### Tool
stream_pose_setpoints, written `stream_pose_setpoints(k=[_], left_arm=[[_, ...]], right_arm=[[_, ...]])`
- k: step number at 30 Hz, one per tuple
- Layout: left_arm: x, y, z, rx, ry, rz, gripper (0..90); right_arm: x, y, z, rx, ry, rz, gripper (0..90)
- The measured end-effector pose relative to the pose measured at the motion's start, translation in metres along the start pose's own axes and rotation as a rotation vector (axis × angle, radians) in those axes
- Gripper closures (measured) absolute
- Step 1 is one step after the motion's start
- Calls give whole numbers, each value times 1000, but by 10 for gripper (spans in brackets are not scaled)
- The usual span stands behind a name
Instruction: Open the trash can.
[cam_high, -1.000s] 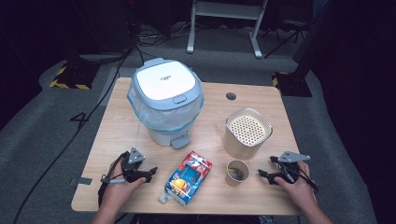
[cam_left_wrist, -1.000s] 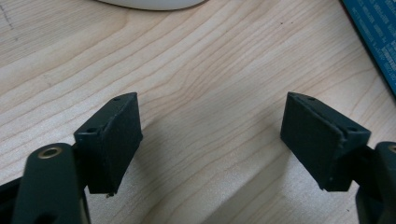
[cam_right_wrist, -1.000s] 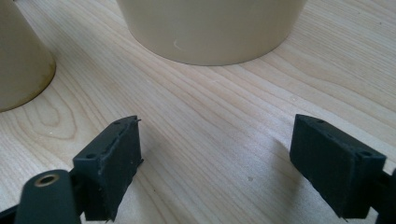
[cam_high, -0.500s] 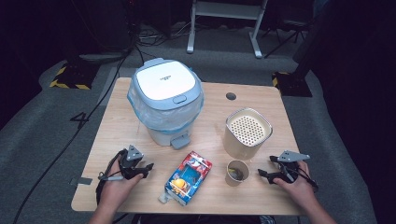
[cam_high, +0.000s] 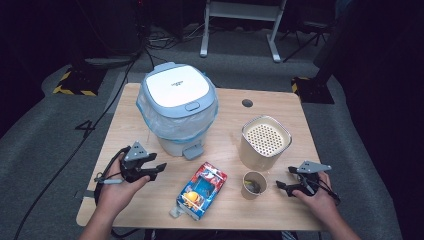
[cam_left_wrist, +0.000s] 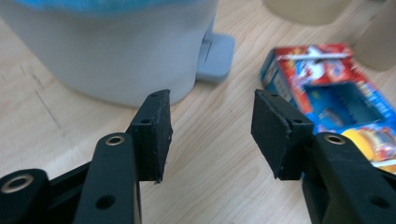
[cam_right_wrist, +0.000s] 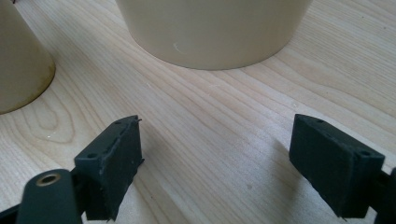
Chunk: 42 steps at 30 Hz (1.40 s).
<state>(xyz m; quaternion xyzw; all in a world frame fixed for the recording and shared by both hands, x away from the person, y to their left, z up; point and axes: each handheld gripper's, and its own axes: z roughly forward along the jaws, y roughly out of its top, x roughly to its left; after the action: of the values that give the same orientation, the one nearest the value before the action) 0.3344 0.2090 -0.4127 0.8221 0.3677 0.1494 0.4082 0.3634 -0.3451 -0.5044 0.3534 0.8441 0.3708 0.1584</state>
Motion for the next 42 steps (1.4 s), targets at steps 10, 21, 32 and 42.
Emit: stream_pose_setpoints(k=[10,21,32,42], left_arm=[[0,37,-25,-91,-36,15,550],[3,75,-41,-208,-74,31,619],[1,110,-44,-283,-99,53,805],[3,140,-35,-322,-118,50,900]], right_arm=[[0,0,0,0,0,-1,171],[0,0,0,0,0,-1,171],[0,0,0,-1,0,-1,171],[0,0,0,-1,0,0,172]])
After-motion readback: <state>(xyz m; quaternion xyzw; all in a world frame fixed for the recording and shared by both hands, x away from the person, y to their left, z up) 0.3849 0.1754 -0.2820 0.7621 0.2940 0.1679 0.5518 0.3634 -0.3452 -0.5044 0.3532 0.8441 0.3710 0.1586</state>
